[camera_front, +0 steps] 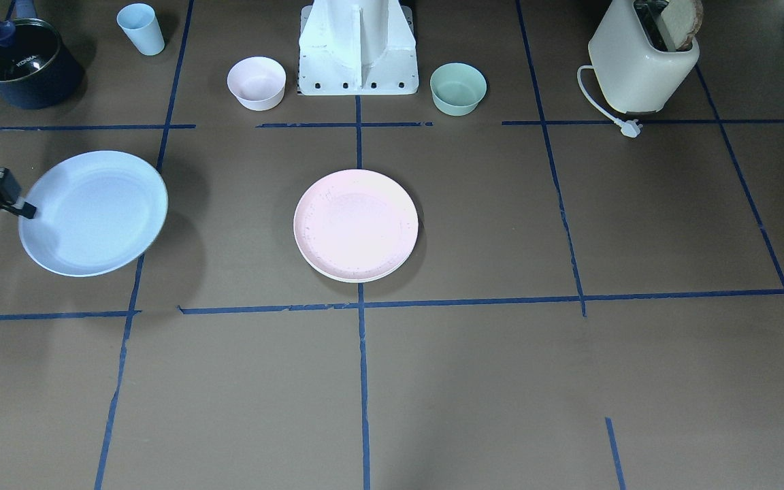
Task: Stack three plates with pink and blue
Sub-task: 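Grasp the light blue plate and carry it onto the pink plate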
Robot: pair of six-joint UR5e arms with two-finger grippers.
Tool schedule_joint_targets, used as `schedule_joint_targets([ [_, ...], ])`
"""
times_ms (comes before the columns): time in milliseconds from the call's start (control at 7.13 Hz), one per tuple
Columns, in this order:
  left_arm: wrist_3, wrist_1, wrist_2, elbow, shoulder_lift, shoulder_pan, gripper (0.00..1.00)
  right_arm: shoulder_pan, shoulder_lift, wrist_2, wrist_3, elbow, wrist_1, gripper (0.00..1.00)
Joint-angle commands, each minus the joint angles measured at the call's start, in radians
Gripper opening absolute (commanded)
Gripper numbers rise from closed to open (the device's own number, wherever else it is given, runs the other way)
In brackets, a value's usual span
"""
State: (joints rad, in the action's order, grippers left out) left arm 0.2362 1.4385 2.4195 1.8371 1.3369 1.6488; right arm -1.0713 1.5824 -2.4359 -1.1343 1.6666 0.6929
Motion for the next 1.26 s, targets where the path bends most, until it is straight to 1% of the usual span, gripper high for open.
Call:
schedule_joint_targets([
  [0, -0.006, 0.02, 0.027, -0.002, 0.002, -0.001, 1.0, 0.155, -0.224, 0.136, -0.189, 0.14, 0.293, 0.0],
  [140, -0.008, 0.023, 0.026, -0.004, 0.005, -0.001, 1.0, 0.241, -0.325, 0.22, -0.24, 0.16, 0.41, 0.0],
  [280, -0.008, 0.022, 0.023, -0.004, 0.005, -0.004, 1.0, 0.354, -0.405, 0.336, -0.302, 0.148, 0.454, 0.0],
  [421, -0.008, 0.022, 0.023, -0.004, 0.005, -0.004, 1.0, 0.417, -0.441, 0.409, -0.32, 0.142, 0.485, 0.0],
  [561, -0.008, 0.023, 0.023, -0.004, 0.005, -0.004, 1.0, 0.471, -0.452, 0.469, -0.346, 0.127, 0.49, 0.0],
  [701, -0.008, 0.022, 0.021, -0.004, 0.008, -0.004, 1.0, 0.496, -0.458, 0.503, -0.347, 0.101, 0.484, 0.0],
  [841, -0.009, 0.022, 0.023, -0.004, 0.013, -0.004, 1.0, 0.499, -0.473, 0.503, -0.346, 0.076, 0.481, 0.0],
  [981, -0.009, 0.022, 0.023, -0.004, 0.013, -0.004, 1.0, 0.501, -0.476, 0.503, -0.343, 0.07, 0.481, 0.05],
  [1121, -0.008, 0.022, 0.021, -0.002, 0.013, -0.004, 1.0, 0.516, -0.478, 0.509, -0.346, 0.067, 0.484, 0.99],
])
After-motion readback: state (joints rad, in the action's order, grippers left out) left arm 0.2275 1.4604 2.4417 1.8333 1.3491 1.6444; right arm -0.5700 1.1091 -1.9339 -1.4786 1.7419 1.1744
